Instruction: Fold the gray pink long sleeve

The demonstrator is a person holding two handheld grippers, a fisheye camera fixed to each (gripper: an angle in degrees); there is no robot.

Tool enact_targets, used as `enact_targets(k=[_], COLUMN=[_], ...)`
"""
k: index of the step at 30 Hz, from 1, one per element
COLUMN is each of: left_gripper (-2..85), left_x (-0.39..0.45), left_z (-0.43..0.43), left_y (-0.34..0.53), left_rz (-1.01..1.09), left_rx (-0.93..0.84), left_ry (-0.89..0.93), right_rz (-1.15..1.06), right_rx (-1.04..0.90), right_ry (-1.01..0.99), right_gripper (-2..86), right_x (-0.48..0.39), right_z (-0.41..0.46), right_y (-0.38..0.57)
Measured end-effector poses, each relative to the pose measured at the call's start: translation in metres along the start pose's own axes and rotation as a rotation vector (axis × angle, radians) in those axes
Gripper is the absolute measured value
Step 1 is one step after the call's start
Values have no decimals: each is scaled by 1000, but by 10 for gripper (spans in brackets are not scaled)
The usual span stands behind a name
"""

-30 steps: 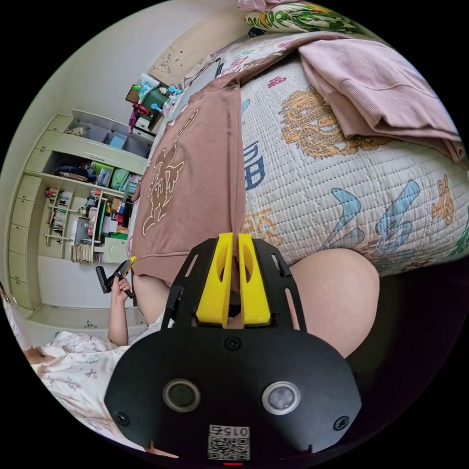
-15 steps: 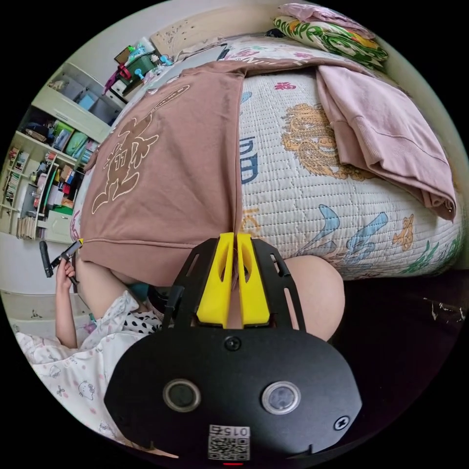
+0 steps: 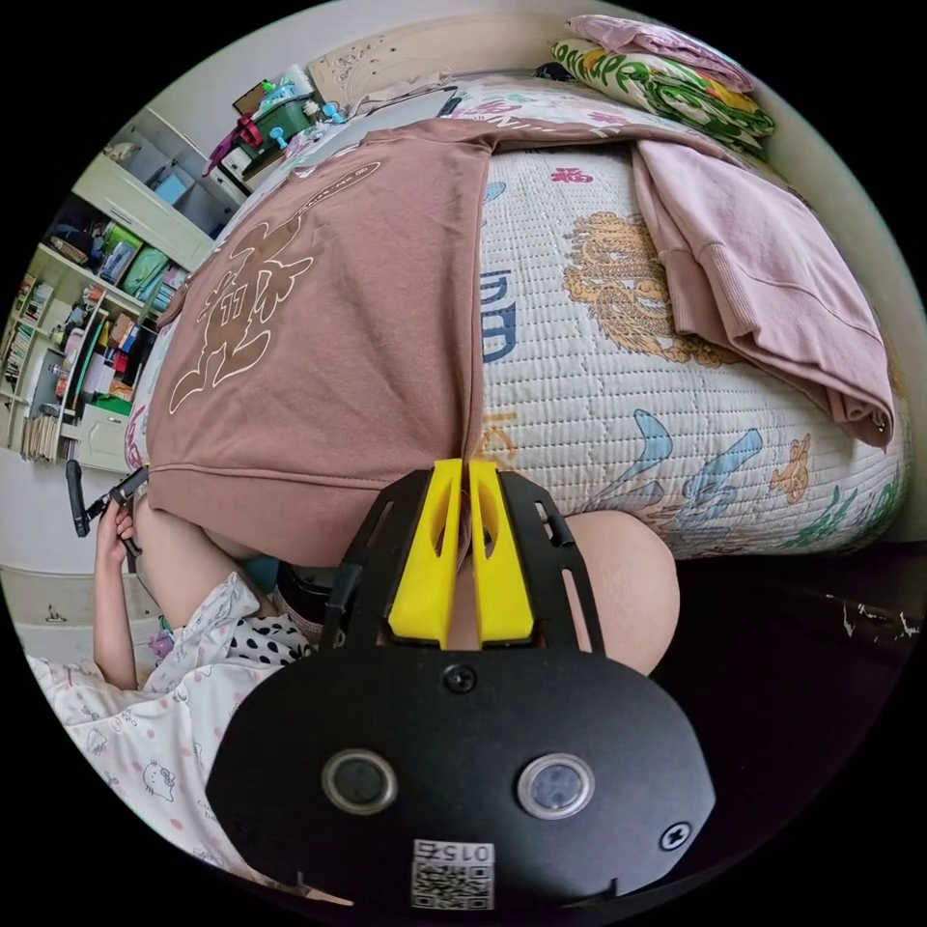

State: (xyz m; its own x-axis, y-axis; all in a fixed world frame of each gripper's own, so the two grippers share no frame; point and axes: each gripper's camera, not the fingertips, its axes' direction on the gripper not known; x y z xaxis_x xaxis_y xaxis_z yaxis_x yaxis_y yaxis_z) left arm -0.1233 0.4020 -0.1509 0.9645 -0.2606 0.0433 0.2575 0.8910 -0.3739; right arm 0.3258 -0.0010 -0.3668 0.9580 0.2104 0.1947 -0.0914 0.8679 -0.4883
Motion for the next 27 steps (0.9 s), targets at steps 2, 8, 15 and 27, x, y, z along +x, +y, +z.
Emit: enact_targets(k=[2,8,15,27], left_gripper=[19,18,20,59], left_x=[-2,-8,-21,100], left_z=[-12,-54,-116,-264], left_y=[-5,-22,-42,-186], left_rz=[-2,-16,-44,333], left_rx=[1,17,23,370], left_ry=[2,12,-26,118], right_rz=[-4,-5,94,286], right_rx=[3,6,19,389], right_ry=[5,-20,-200,-501], right_gripper=[4,13,57,58], right_x=[0,11,57,169], right_z=[-8,-38,-86,-228], right_y=[-2,-12,-18,-15])
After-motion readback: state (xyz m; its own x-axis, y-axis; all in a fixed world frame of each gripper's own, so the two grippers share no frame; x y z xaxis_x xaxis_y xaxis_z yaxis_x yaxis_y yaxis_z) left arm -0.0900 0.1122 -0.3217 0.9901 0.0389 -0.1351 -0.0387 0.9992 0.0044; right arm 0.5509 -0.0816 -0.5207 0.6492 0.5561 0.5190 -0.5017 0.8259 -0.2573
